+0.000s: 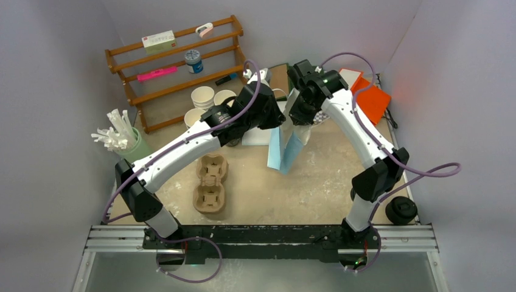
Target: Pack the takeout coffee
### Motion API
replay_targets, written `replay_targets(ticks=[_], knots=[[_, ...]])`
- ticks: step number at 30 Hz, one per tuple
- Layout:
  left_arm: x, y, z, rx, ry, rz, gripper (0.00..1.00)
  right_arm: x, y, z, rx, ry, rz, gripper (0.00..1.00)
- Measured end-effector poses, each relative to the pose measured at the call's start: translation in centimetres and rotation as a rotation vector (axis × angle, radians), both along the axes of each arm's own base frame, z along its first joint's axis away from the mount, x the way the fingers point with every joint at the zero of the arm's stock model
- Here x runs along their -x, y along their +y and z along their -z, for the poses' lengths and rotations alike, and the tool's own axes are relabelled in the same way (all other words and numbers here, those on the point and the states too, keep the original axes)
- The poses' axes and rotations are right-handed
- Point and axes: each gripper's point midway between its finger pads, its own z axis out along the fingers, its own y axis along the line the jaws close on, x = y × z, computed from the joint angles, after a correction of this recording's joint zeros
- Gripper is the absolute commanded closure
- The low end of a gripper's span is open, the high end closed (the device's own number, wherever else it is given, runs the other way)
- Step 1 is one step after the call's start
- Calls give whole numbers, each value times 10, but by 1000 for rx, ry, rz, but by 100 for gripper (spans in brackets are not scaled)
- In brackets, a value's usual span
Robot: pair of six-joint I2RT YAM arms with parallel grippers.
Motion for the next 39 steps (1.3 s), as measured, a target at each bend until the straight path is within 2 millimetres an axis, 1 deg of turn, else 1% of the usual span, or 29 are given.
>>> replay_targets(ticks=[3,6,8,10,12,15,20,24,27,28,31,36,39], knots=[[0,-2,1,2,-3,2,100,-4,-1,-12,-20,-32,11,100],[1,-2,7,-6,4,4,100,-9,2,-33,-68,-104,-1,100],[1,-2,10,-11,7,5,100,-9,2,-48,-99,-158,-3,100],[1,-3,10,-11,6,6,100,-8,1,-59,-123,-197,3,100],[0,-4,8,-4,-1,6,100,-5,0,-64,-137,-212,15,100],[-1,-5,8,0,-3,7,100,-6,2,-61,-151,-204,36,100],[-2,-8,10,5,0,11,100,-17,12,-52,-167,-195,56,100],[-3,-10,9,12,-2,12,100,-22,18,-46,-187,-187,73,100],[-3,-10,9,15,1,10,100,-20,21,-35,-217,-177,91,100],[-3,-10,9,16,2,9,100,-17,19,-29,-210,-161,102,100],[-3,-9,9,14,0,2,100,-14,12,-19,-174,-133,134,100],[-5,-3,13,-2,-7,-24,100,-4,-6,-11,-100,-99,200,100],[-7,-2,11,0,-14,-32,100,0,-14,-7,-67,-86,241,100]])
